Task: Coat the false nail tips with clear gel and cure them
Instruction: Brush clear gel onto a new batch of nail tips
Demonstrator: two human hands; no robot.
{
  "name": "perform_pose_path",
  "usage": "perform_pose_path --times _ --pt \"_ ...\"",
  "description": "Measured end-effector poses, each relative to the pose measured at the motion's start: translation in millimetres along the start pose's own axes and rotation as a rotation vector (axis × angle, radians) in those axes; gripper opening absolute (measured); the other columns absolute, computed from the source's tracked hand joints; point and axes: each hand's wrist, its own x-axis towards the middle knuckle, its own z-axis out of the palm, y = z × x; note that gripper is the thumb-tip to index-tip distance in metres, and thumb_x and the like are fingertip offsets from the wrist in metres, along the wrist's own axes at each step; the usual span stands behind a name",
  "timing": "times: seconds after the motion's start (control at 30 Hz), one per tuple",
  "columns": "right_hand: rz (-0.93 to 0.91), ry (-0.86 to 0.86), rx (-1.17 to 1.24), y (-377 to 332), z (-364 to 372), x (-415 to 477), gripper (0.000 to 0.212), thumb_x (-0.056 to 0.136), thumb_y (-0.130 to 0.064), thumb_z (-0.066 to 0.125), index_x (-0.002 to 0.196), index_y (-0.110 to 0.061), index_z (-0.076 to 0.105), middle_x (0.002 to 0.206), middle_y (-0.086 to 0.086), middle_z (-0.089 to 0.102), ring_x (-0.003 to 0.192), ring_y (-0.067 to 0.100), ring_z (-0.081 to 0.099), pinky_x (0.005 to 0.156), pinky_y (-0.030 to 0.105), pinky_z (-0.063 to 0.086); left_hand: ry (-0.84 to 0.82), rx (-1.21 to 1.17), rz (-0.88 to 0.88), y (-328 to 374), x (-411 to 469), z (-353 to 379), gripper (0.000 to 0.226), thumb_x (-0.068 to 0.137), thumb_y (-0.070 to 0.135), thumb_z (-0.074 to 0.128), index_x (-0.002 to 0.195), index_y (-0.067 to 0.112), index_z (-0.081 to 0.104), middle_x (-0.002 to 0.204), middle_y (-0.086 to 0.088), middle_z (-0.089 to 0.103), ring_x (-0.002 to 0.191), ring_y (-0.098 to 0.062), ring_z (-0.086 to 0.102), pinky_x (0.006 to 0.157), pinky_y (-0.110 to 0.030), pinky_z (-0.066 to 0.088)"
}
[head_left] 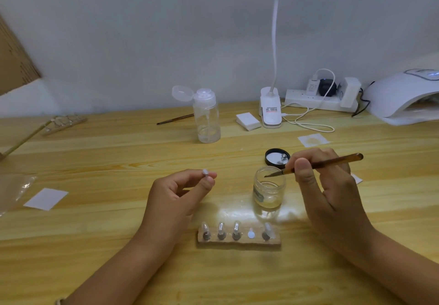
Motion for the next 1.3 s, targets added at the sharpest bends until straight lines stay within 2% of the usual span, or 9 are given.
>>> perform_pose_path --times 0.17,0.3,0.4,0.53,0.77,0.9,1.13,1.2,1.3 --pt "0.012 -0.044 -0.075 3.2 3.1 0.3 0.015 0.099 -0.034 0.041 0.092 -0.030 0.053 0.087 -0.020 0.056 0.090 0.003 0.047 0.083 0.026 0.034 -0.002 0.004 0.002 -1.5 0.7 0.4 0.018 0.074 0.034 0.071 0.086 0.024 0.080 0.091 0.006 0.077 0.093 -0.010 0.071 0.080 -0.017 0.054" --pt "0.021 -0.079 -0.112 4.9 3.0 -0.4 0.018 0.099 -0.036 0.040 0.092 -0.028 0.054 0.081 -0.010 0.059 0.089 0.004 0.046 0.083 0.025 0.032 -0.008 0.020 0.008 -2.4 0.5 -0.2 0.015 0.075 0.034 0.072 0.087 0.029 0.080 0.092 0.007 0.077 0.092 -0.009 0.071 0.079 -0.018 0.054" --pt "0.035 -0.094 -0.113 3.8 3.1 -0.6 0.020 0.099 -0.036 0.039 0.091 -0.027 0.055 0.082 -0.012 0.058 0.093 0.001 0.046 0.078 0.027 0.032 -0.013 0.031 0.012 -2.2 0.3 0.0 0.015 0.075 0.034 0.071 0.087 0.031 0.079 0.092 0.008 0.077 0.093 -0.010 0.071 0.082 -0.022 0.054" --pt "0.043 -0.113 -0.116 3.8 3.6 -0.7 0.023 0.099 -0.037 0.039 0.091 -0.025 0.056 0.081 -0.012 0.057 0.093 0.002 0.046 0.078 0.030 0.032 -0.029 0.048 0.022 -1.4 -0.2 -0.4 0.017 0.075 0.037 0.071 0.089 0.033 0.079 0.093 0.008 0.077 0.093 -0.009 0.071 0.080 -0.016 0.054" --pt "0.052 -0.086 -0.106 3.5 3.0 -0.7 0.021 0.100 -0.036 0.039 0.091 -0.026 0.056 0.082 -0.007 0.059 0.082 0.011 0.044 0.083 0.028 0.034 -0.023 0.037 0.012 -1.8 0.8 0.7 0.016 0.075 0.036 0.071 0.088 0.031 0.079 0.092 0.007 0.077 0.093 -0.011 0.071 0.078 -0.017 0.053" --pt "0.053 -0.097 -0.117 4.5 4.0 -0.8 0.025 0.100 -0.035 0.039 0.091 -0.022 0.058 0.081 -0.009 0.059 0.082 0.006 0.044 0.079 0.034 0.034 -0.024 0.033 0.016 -2.4 0.9 0.4 0.016 0.075 0.034 0.072 0.087 0.027 0.080 0.092 0.007 0.077 0.093 -0.011 0.071 0.078 -0.015 0.053" --pt "0.054 -0.002 -0.032 0.2 1.0 0.5 0.019 0.100 -0.034 0.038 0.091 -0.028 0.053 0.088 -0.017 0.057 0.085 0.015 0.049 0.080 0.036 0.039 -0.028 0.040 0.019 -2.7 0.8 0.3 0.017 0.075 0.035 0.071 0.087 0.027 0.080 0.094 0.008 0.077 0.095 -0.012 0.071 0.079 -0.019 0.054" --pt "0.037 0.051 0.015 -1.7 -2.3 0.6 0.020 0.101 -0.032 0.037 0.090 -0.027 0.053 0.094 -0.014 0.058 0.090 0.010 0.050 0.082 0.030 0.039 -0.028 0.041 0.017 -2.7 0.8 0.3 0.017 0.075 0.036 0.071 0.086 0.027 0.080 0.094 0.008 0.077 0.095 -0.013 0.071 0.080 -0.020 0.054" --pt "-0.013 0.095 0.083 -3.1 -7.7 0.2 0.024 0.102 -0.026 0.035 0.088 -0.020 0.053 0.091 -0.017 0.055 0.086 0.007 0.050 0.078 0.032 0.038 -0.026 0.046 0.017 -2.6 0.5 0.6 0.017 0.074 0.037 0.071 0.087 0.028 0.080 0.094 0.008 0.077 0.095 -0.016 0.071 0.079 -0.024 0.054"
